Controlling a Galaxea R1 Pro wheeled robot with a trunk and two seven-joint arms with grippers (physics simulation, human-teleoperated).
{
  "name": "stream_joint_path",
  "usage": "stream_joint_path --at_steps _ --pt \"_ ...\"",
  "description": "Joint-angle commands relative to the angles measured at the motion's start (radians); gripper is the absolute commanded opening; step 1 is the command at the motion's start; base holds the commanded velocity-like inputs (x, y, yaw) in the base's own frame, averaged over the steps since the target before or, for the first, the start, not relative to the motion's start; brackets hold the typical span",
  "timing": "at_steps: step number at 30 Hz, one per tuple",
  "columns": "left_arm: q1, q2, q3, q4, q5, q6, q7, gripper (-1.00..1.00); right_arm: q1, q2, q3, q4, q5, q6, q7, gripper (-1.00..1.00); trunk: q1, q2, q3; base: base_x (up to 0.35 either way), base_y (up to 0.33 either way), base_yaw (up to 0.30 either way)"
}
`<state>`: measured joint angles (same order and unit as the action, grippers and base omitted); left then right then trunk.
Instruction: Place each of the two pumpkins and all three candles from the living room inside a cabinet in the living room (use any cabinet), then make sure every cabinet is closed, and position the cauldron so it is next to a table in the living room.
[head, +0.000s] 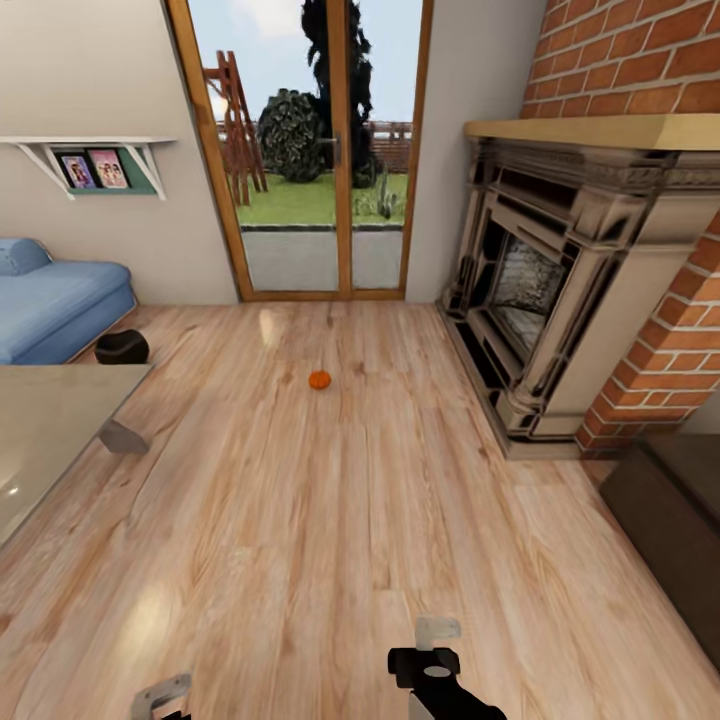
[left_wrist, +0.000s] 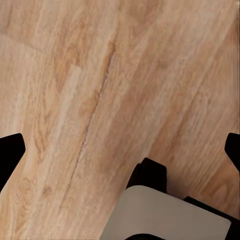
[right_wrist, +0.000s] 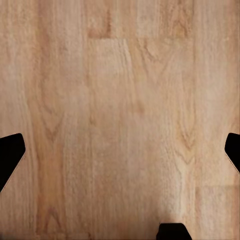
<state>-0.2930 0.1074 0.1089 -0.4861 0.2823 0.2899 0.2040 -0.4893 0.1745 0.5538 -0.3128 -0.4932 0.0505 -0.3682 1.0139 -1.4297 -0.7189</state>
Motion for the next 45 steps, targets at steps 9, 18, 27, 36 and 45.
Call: stream_joint_path --at_steps 9,18,27,36,45 --pt "0.000 0.000 0.000 0.000 0.000 0.000 0.000 1.00 0.000 0.000 0.000 0.000 0.002 0.000 -0.001 1.00 0.000 0.000 0.013 0.330 0.000 0.000" --pt "0.000 0.000 0.000 0.000 0.000 0.000 0.000 1.00 0.000 0.000 0.000 -0.002 0.001 0.001 -0.001 1.00 0.000 0.000 0.028 0.330 0.000 0.000" --pt "0.000 0.000 0.000 0.000 0.000 0.000 0.000 1.00 0.000 0.000 0.000 -0.009 -0.001 0.000 0.000 1.00 0.000 0.000 0.034 0.330 0.032 -0.004" --pt "0.000 0.000 0.000 0.000 0.000 0.000 0.000 1.00 0.000 0.000 0.000 -0.008 -0.002 0.000 0.001 1.00 0.000 0.000 0.034 0.298 0.114 -0.226" --pt "0.000 0.000 0.000 0.000 0.000 0.000 0.000 1.00 0.000 0.000 0.000 -0.004 -0.004 0.001 0.002 1.00 0.000 0.000 0.034 0.163 0.126 -0.284"
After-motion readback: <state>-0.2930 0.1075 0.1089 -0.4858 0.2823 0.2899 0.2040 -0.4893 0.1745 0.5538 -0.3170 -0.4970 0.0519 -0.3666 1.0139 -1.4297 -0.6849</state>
